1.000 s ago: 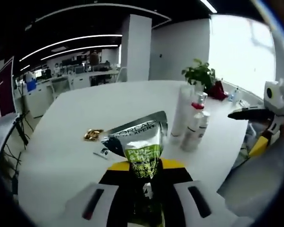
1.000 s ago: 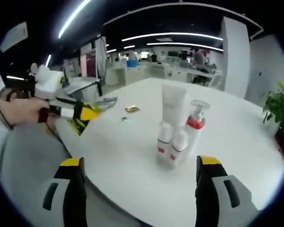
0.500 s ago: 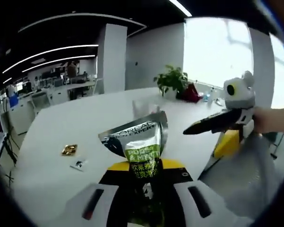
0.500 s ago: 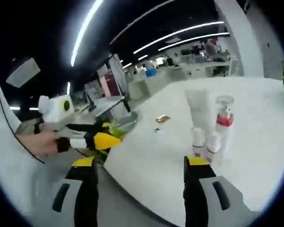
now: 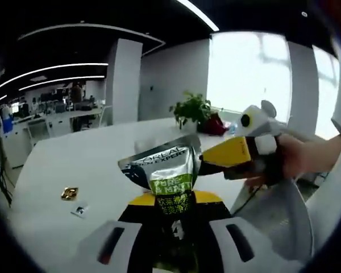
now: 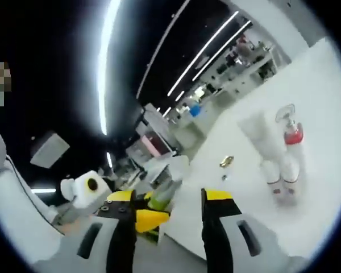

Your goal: Arrange the skincare products in the storage area until every visible bottle or jar stands upright without overlapping.

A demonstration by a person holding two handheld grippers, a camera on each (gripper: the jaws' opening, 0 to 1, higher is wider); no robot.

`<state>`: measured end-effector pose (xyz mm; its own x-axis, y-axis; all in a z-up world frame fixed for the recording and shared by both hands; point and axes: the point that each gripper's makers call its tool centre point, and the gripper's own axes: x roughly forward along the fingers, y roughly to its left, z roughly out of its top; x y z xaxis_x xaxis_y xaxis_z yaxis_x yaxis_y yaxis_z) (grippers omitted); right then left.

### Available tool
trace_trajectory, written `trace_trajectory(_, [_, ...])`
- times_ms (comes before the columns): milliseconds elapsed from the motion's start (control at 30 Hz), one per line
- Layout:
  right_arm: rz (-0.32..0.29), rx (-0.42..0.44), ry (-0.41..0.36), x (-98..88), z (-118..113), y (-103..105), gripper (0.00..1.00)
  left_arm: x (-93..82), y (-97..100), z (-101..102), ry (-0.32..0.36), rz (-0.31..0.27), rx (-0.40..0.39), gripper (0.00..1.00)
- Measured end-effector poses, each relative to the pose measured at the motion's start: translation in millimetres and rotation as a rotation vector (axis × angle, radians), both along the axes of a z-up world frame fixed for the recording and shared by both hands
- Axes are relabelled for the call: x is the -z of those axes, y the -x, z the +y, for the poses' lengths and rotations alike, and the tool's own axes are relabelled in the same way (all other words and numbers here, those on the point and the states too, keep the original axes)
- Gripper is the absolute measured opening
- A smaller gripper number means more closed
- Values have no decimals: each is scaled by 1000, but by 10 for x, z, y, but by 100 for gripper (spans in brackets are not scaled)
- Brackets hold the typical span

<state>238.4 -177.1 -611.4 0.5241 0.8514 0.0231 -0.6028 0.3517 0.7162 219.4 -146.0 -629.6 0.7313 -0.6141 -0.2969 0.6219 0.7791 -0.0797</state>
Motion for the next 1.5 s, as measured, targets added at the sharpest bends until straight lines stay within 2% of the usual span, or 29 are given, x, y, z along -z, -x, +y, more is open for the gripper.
trace_trajectory(67, [27,27,-41,-16,-39,-49,34,-33,9,-35,-5,-9,-2,19])
trace_trajectory(133, [27,26,-43,-12,-32,-42,27,-14,3,-26,-8,-13,2,19])
trace_trajectory(267, [39,17,-44,3,27,-37,25,-7,23,-110,-49,-30,22,19])
trace_trajectory(333, [44,0,-55,0,60,-21,16,-2,21,-121,-51,-29,21,20])
trace_trajectory(633, [53,-22,-92,-56,125,-7,10,1,-27,-50,-58,-22,12,29])
trace_trajectory(800, [38,-25,-96,-88,126,-7,5,-42,-29,-45,-45,-30,31,41])
trace_trajectory(967, [43,-30,-110,-100,88,-7,3,-119,2,-43,-30,-42,46,46])
trace_trajectory(1067, [34,-35,-107,-120,53,-26,3,-231,33,-19,-7,-49,47,45])
trace_trajectory(1200, [31,-49,-105,-129,3,-44,2,-307,45,94,19,-48,43,36])
trace_trajectory(1333, [33,-69,-141,-193,-22,-4,2,-390,32,227,43,-54,38,39])
trace_trajectory(1400, [25,-115,-164,-258,0,67,2,-384,27,281,51,-40,52,38])
trace_trajectory(1500, [3,-187,-200,-363,27,163,2,-445,87,263,130,-21,126,34])
